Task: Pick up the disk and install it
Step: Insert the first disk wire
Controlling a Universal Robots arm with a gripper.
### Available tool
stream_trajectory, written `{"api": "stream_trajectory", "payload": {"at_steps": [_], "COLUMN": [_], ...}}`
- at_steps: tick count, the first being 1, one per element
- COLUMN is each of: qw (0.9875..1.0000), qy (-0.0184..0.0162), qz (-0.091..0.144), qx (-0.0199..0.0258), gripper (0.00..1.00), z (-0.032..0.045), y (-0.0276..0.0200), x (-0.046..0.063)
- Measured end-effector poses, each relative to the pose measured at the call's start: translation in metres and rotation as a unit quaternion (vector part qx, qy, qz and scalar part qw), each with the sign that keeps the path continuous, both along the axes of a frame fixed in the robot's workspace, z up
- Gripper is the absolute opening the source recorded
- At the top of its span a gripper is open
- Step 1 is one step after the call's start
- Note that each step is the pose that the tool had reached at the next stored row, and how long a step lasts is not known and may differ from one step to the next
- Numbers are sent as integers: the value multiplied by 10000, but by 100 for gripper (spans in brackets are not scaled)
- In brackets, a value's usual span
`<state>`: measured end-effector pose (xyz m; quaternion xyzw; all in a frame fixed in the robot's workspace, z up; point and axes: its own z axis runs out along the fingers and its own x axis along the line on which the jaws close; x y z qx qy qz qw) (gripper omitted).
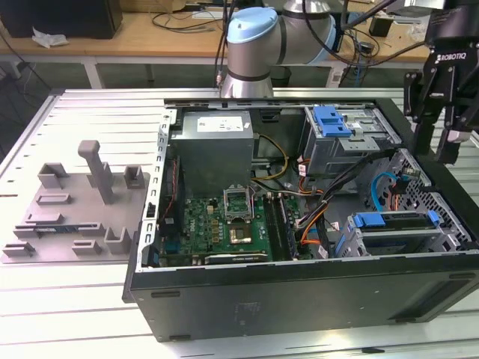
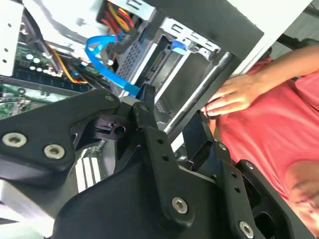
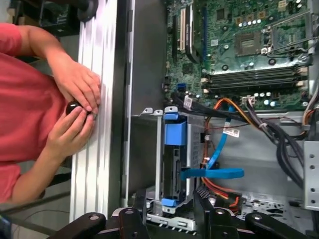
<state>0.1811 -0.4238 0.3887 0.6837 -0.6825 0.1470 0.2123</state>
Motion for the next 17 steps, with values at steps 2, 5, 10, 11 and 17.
{"api": "stream_trajectory", "payload": {"at_steps": [2, 5, 10, 11, 17], "qw": [9999, 9996, 9980, 9980, 9979], "qy": [1, 3, 7, 6, -75], "qz": [-45, -253, -620, -627, -628], "qx": [-92, -106, -106, -116, -120], "gripper": [50, 50, 50, 50, 50], "z": [-4, -37, -111, -126, -131], "y": [0, 0, 4, 33, 57], "x": [13, 18, 27, 29, 26]}}
